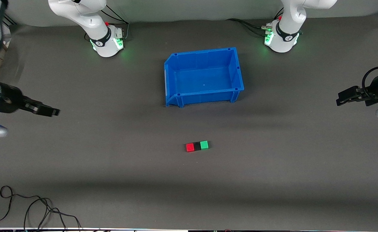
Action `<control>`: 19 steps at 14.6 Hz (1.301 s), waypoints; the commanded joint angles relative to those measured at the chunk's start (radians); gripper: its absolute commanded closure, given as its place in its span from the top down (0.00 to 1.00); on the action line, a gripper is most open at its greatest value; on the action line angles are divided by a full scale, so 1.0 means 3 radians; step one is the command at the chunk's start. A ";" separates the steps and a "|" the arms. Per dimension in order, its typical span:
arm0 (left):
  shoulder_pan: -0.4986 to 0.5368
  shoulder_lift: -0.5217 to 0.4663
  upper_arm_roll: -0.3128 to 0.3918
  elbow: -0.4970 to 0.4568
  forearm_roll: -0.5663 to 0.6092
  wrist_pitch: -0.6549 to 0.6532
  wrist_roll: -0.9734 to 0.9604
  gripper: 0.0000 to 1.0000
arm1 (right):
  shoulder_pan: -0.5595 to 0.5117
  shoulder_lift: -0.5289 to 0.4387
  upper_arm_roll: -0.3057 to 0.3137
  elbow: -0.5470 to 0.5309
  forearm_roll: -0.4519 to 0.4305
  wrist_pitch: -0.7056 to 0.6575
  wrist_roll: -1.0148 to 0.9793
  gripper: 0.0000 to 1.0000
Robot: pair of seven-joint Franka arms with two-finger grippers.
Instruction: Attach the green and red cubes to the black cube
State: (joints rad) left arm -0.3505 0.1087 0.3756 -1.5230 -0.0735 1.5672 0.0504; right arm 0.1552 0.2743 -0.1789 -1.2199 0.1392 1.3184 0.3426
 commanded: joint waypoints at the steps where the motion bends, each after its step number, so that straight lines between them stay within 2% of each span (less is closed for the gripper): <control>1: 0.0215 -0.0096 -0.0304 -0.0103 0.0112 0.0063 -0.0030 1.00 | 0.0055 -0.0183 -0.0002 -0.0213 -0.0381 0.0049 -0.0547 0.84; 3: 0.0878 -0.0127 -0.1018 -0.0108 0.0117 0.0068 -0.0030 1.00 | 0.0060 -0.0269 0.0003 -0.0391 -0.0479 0.0191 -0.0758 0.85; 4: 0.1140 -0.0142 -0.1295 -0.0108 0.0117 0.0073 -0.0030 1.00 | 0.0060 -0.0376 0.0003 -0.0570 -0.0480 0.0334 -0.0763 0.85; 5: 0.1264 -0.0153 -0.1414 -0.0113 0.0122 0.0073 -0.0030 1.00 | 0.0060 -0.0494 0.0003 -0.0759 -0.0480 0.0492 -0.0763 0.85; 7: 0.1271 -0.0198 -0.1431 -0.0164 0.0122 0.0099 -0.0035 1.00 | 0.0060 -0.0734 0.0003 -0.1147 -0.0480 0.0799 -0.0763 0.86; 10: 0.1154 -0.0433 -0.1416 -0.0536 0.0127 0.0302 -0.0106 1.00 | 0.0065 -0.0944 0.0003 -0.1511 -0.0480 0.1122 -0.0764 0.89; 12: 0.1000 -0.0495 -0.1329 -0.0635 0.0198 0.0319 -0.0132 1.00 | 0.0066 -0.0945 0.0013 -0.1522 -0.0485 0.1158 -0.0763 0.92; 14: 0.0801 -0.0500 -0.1130 -0.0620 0.0240 0.0288 -0.0142 1.00 | 0.0005 -0.0950 0.0069 -0.1517 -0.0485 0.1128 -0.0763 0.94; 17: 0.0749 -0.0495 -0.1052 -0.0568 0.0235 0.0181 -0.0127 1.00 | -0.0199 -0.0935 0.0151 -0.1477 -0.0474 0.1117 -0.0763 0.97; 19: 0.0769 -0.0490 -0.1052 -0.0563 0.0240 0.0155 -0.0127 1.00 | -0.0450 -0.0935 0.0411 -0.1451 -0.0469 0.1117 -0.0763 0.97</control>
State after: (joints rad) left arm -0.1015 -0.0141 0.0433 -1.6729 -0.0196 1.6228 0.0221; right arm 0.0927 0.0173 -0.1267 -1.6408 0.0148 1.6377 0.1302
